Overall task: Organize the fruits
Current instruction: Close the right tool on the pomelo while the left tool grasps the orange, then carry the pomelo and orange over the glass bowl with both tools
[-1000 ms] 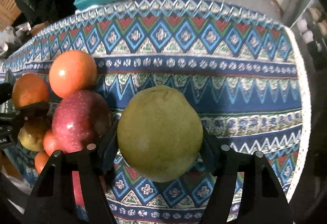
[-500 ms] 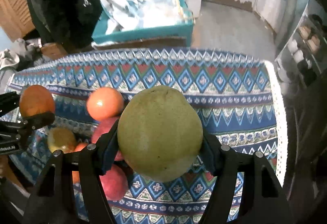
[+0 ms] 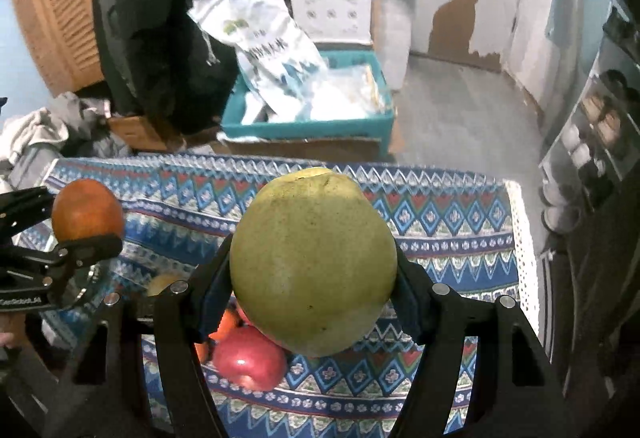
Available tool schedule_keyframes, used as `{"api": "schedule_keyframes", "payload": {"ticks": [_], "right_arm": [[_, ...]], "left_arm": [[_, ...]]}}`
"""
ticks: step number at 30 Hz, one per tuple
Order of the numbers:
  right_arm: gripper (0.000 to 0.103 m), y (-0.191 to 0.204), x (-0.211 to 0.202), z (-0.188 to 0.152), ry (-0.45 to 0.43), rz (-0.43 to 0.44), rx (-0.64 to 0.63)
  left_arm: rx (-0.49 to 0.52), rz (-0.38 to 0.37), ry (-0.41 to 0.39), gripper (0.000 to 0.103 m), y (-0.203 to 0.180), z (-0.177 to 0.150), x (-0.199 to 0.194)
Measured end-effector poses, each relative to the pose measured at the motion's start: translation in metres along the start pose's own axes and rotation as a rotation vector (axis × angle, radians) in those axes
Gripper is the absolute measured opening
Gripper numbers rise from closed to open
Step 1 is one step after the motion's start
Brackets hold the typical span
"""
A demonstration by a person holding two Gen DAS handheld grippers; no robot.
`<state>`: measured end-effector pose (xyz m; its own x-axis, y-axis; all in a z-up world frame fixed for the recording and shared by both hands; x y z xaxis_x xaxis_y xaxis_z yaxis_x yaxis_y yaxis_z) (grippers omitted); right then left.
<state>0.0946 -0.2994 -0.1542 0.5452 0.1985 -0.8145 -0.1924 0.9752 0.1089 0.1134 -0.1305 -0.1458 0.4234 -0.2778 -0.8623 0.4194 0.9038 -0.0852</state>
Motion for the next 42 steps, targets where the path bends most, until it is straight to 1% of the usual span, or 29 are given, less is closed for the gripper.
{"api": "schedule_keyframes", "payload": {"ticks": [6, 12, 21, 29, 36, 42], "right_arm": [[0.07, 0.014, -0.022, 0.007, -0.045, 0.02, -0.022], [0.07, 0.027, -0.039, 0.015, -0.082, 0.04, -0.044], [0.07, 0.06, -0.054, 0.025, -0.12, 0.091, -0.094], [0.07, 0.094, -0.054, 0.034, -0.128, 0.127, -0.135], [0.07, 0.125, -0.049, 0.042, -0.127, 0.168, -0.166], [0.07, 0.154, -0.042, 0.05, -0.118, 0.199, -0.189]], "left_arm": [[0.008, 0.011, -0.058, 0.058, 0.001, 0.001, -0.028], [0.011, 0.023, -0.098, 0.058, 0.005, -0.002, -0.054], [-0.015, 0.03, -0.154, 0.058, 0.02, -0.008, -0.086], [-0.05, 0.043, -0.175, 0.058, 0.041, -0.02, -0.102], [-0.091, 0.076, -0.201, 0.058, 0.067, -0.033, -0.119], [-0.138, 0.096, -0.206, 0.058, 0.093, -0.045, -0.126]]}}
Point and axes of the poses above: each gripper's, at about its wrist camera, not at the fingertips, and x roughly the way its jaws point, y to its left, z to its top, the point moved 5 cm from there along x, roughly the way its jaws point, and after that the axes turned 3 degrees about y, right-handed, at the moved point
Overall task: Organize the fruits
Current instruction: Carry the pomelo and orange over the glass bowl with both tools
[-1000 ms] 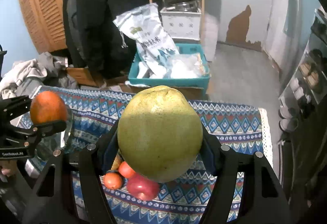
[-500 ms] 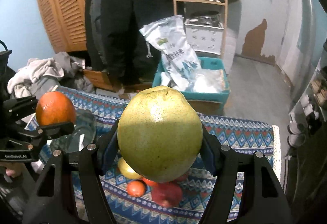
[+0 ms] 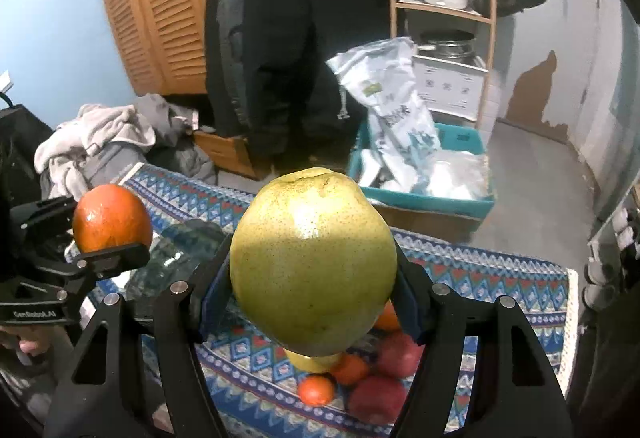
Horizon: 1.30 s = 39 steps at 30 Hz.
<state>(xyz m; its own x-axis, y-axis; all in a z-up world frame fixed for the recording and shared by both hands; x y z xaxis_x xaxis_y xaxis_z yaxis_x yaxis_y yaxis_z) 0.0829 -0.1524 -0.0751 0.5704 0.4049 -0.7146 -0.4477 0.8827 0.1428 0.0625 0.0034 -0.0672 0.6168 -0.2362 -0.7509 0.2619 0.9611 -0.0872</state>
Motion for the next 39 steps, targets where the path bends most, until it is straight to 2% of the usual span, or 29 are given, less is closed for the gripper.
{"api": "schedule_keyframes", "payload": {"ticks": [13, 24, 32, 39], "right_arm": [[0.07, 0.065, 0.042, 0.023, 0.045, 0.087, -0.056], [0.07, 0.116, 0.099, 0.03, 0.128, 0.154, -0.085], [0.07, 0.149, 0.156, 0.017, 0.224, 0.205, -0.11], [0.07, 0.166, 0.196, -0.008, 0.313, 0.2, -0.145]], "left_arm": [[-0.112, 0.052, 0.013, 0.058, 0.065, -0.025, -0.009], [-0.217, 0.113, 0.082, 0.058, 0.127, -0.062, 0.009], [-0.314, 0.135, 0.172, 0.058, 0.167, -0.094, 0.037], [-0.372, 0.143, 0.231, 0.058, 0.185, -0.114, 0.061]]}}
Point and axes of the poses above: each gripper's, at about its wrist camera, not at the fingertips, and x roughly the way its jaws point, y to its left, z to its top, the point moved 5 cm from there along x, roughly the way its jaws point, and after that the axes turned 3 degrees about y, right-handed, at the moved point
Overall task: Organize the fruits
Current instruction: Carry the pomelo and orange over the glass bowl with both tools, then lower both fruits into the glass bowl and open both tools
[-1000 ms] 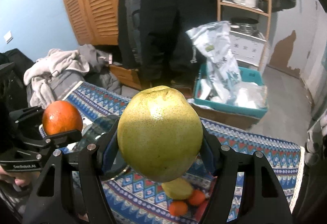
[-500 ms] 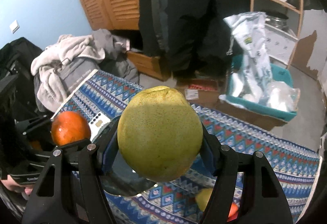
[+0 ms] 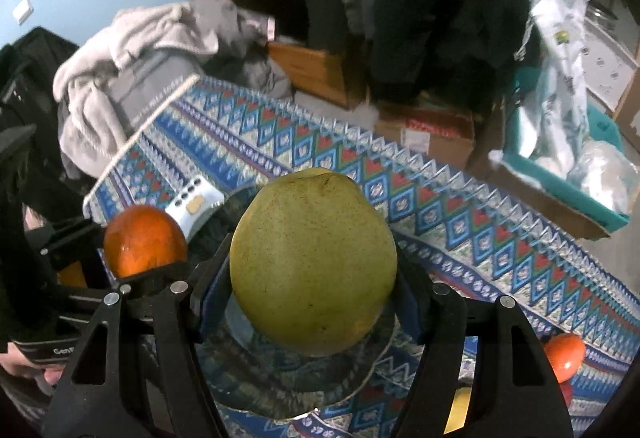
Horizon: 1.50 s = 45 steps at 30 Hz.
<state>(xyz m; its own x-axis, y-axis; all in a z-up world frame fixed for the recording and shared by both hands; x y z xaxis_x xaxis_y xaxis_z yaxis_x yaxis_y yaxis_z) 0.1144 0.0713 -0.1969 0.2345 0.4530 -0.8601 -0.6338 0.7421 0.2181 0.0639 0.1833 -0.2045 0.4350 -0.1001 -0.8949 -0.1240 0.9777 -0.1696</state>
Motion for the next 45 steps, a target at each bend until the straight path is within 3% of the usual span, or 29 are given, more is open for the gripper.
{"api": "schedule_keyframes", "payload": {"ticks": [10, 25, 32, 37, 45], "right_arm": [[0.07, 0.0, 0.053, -0.03, 0.147, -0.007, -0.009], [0.07, -0.006, 0.089, -0.05, 0.25, -0.039, -0.015], [0.07, -0.004, 0.088, -0.048, 0.244, -0.019, -0.01], [0.07, -0.006, 0.071, -0.034, 0.189, 0.02, 0.029], [0.075, -0.009, 0.034, -0.018, 0.095, 0.032, 0.075]], "left_arm": [[-0.056, 0.023, 0.102, 0.058, 0.016, -0.02, 0.044], [-0.059, 0.048, 0.216, 0.058, 0.018, -0.043, 0.084], [-0.083, 0.043, 0.274, 0.061, 0.02, -0.044, 0.09], [-0.071, 0.052, 0.223, 0.069, 0.016, -0.035, 0.075], [-0.069, 0.042, 0.178, 0.074, 0.008, -0.028, 0.049]]}}
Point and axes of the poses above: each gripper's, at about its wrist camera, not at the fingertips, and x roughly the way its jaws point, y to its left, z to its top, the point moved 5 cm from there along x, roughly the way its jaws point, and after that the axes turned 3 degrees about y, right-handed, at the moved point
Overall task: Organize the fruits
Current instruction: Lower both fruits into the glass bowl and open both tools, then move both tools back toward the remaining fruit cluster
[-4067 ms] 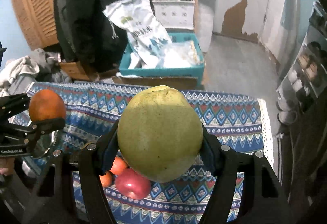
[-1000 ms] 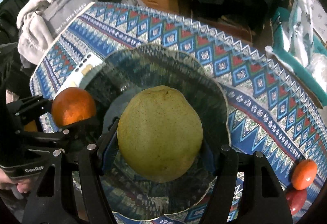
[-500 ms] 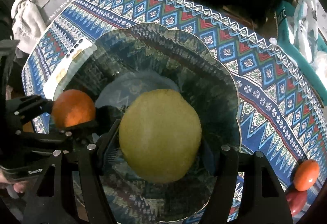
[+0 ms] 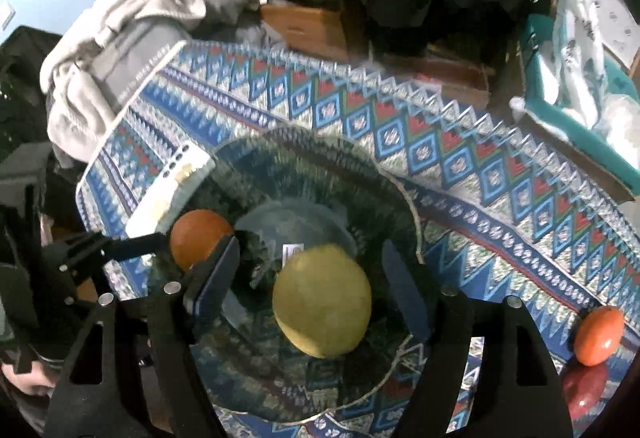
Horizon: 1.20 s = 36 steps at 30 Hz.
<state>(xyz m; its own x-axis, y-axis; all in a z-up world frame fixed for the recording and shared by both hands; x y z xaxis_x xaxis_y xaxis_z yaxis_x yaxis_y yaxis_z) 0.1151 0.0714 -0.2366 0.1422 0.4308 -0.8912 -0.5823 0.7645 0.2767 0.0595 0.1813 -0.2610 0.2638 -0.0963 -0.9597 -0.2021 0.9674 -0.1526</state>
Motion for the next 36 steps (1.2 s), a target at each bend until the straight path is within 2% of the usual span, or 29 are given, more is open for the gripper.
{"api": "schedule_keyframes", "payload": {"ticks": [7, 17, 32, 36], "right_arm": [[0.075, -0.001, -0.042, 0.002, -0.073, -0.001, 0.027], [0.076, -0.011, -0.104, -0.011, -0.148, -0.061, 0.046], [0.08, -0.052, -0.186, -0.052, -0.242, -0.116, 0.096], [0.08, -0.066, -0.203, -0.064, -0.258, -0.117, 0.123]], "left_arm": [[0.055, -0.014, -0.063, 0.074, -0.021, -0.001, -0.029], [0.109, -0.073, -0.158, 0.078, -0.059, 0.003, -0.072], [0.184, -0.152, -0.211, 0.081, -0.117, 0.0, -0.112], [0.204, -0.171, -0.218, 0.086, -0.134, -0.002, -0.12]]}}
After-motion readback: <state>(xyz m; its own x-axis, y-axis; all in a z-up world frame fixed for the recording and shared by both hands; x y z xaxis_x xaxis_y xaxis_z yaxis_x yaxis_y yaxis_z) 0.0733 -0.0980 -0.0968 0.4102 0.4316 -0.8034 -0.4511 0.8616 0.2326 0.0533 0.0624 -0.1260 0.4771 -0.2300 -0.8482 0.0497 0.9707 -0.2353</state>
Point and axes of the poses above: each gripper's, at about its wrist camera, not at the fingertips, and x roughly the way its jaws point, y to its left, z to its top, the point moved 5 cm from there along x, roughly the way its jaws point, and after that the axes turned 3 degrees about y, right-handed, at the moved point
